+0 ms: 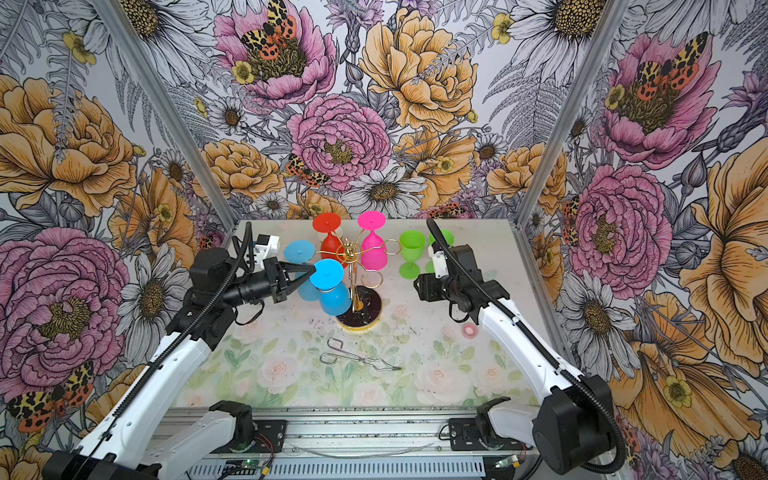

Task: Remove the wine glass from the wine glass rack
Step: 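Pull the blue glass off the rack hook with the left gripper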

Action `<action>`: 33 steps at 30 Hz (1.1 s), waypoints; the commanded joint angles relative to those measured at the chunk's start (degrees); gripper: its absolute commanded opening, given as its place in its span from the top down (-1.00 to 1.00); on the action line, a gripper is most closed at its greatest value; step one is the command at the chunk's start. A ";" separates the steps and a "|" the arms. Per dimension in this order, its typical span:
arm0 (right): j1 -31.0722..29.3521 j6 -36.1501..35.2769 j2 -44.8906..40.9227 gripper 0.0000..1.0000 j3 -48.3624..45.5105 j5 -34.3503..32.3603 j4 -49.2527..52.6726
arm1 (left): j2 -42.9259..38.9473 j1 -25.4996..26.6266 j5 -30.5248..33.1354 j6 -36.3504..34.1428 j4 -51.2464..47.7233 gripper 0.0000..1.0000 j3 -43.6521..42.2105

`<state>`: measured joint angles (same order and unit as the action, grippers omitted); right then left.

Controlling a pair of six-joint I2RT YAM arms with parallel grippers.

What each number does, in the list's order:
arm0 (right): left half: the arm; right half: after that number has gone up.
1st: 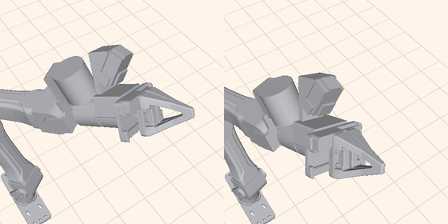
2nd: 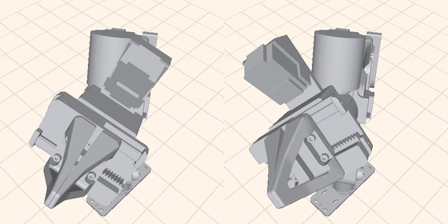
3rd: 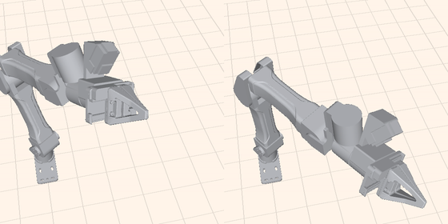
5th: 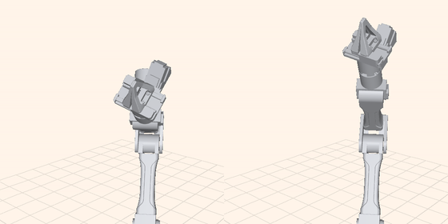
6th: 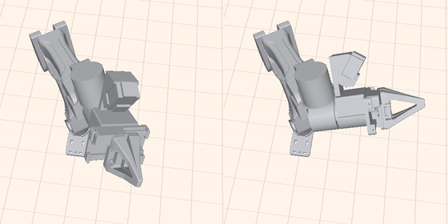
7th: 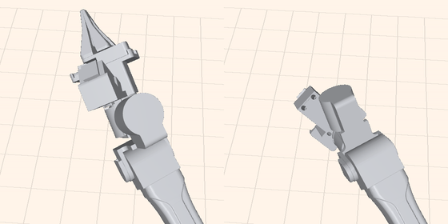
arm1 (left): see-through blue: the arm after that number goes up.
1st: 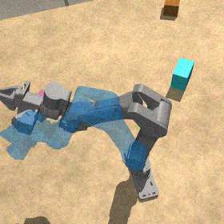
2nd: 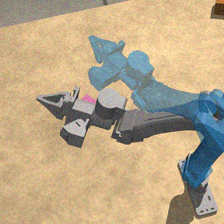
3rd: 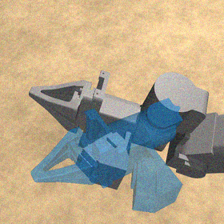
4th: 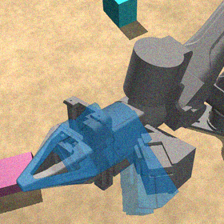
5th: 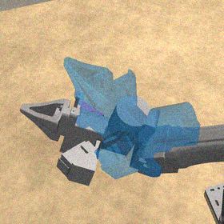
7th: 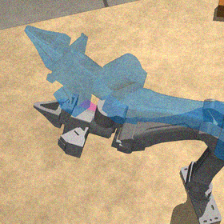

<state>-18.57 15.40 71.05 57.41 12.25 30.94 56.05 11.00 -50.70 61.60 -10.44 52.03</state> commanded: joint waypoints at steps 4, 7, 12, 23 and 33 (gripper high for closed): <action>-0.50 0.43 0.72 -0.31 0.05 -0.21 -1.66 | 0.45 -0.48 1.06 0.29 1.82 1.00 2.57; -0.46 0.68 0.54 -0.31 0.09 -0.39 -1.74 | 1.00 -0.52 1.82 0.14 1.82 1.00 2.55; -0.53 0.82 0.32 -0.31 -0.07 -0.56 -1.80 | 2.72 -0.63 1.34 0.26 2.73 1.00 2.90; -0.67 1.04 0.20 -0.31 -0.41 -0.77 -1.84 | 3.56 -0.72 3.33 0.10 2.80 1.00 4.13; -0.68 1.17 0.58 -0.31 -0.54 -0.74 -2.00 | 1.17 -3.62 4.66 0.25 0.07 1.00 3.61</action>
<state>-18.85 15.66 71.07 57.12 12.25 30.65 58.72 8.29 -47.33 61.60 -10.26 54.70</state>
